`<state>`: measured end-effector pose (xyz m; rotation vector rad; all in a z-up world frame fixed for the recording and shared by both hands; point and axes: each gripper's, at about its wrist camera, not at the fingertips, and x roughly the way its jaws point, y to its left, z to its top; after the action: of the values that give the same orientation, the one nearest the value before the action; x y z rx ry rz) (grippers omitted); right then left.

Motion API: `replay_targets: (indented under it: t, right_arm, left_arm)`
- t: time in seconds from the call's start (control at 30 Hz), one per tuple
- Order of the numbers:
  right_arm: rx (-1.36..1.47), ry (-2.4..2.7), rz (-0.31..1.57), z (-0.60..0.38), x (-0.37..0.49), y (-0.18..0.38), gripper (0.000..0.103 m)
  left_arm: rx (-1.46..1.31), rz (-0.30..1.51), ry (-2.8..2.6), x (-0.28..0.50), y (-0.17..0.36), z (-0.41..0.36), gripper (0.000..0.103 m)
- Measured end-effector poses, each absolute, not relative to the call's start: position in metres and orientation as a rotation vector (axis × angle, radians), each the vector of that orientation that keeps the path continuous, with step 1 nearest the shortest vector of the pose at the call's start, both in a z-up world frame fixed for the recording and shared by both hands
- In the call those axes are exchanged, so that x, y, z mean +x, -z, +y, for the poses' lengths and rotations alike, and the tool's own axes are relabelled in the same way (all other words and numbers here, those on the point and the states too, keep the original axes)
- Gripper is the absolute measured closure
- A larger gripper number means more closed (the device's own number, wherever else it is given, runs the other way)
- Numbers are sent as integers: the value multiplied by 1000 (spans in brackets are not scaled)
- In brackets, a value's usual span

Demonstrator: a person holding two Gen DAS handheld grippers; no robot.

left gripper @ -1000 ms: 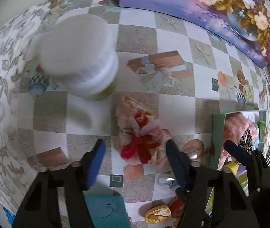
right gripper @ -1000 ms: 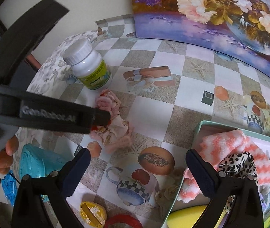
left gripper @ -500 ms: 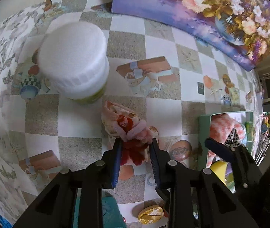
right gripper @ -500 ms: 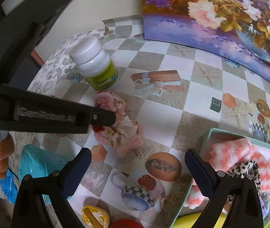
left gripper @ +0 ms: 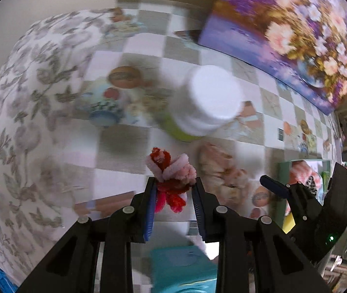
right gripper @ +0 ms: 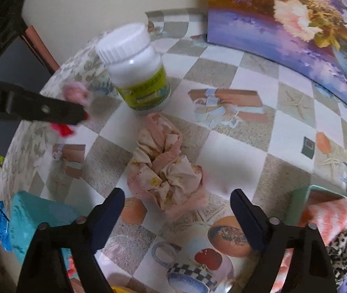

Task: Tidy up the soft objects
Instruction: 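Grasp the pink doll with the left gripper while the right grasps the floral scrunchie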

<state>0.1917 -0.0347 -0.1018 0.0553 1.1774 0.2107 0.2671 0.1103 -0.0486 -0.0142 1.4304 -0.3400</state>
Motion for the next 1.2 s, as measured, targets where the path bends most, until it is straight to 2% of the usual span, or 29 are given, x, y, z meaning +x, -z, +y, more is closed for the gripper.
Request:
replay_targets:
  t: [0.13, 0.2, 0.3, 0.4, 0.67, 0.8, 1.2]
  right_arm:
    - [24, -208, 1171, -30, 194, 108, 32]
    - [8, -207, 1161, -28, 193, 107, 44]
    - [18, -219, 1155, -29, 192, 105, 57]
    - [36, -218, 1153, -33, 191, 103, 66]
    - [84, -192, 1122, -45, 184, 86, 76]
    - [101, -178, 1090, -53, 175, 66, 85]
    - [175, -135, 928, -87, 121, -16, 86]
  left_arm:
    - [-44, 1445, 313, 268, 58, 129, 73]
    - [-61, 1454, 304, 269, 62, 137, 73]
    - [-104, 1470, 297, 268, 67, 146, 73]
    - [-124, 1470, 289, 267, 66, 151, 73]
    - [-165, 1437, 274, 255, 49, 158, 73]
    - [-169, 1413, 267, 243, 35, 158, 73]
    - [-153, 1290, 305, 198, -28, 123, 73]
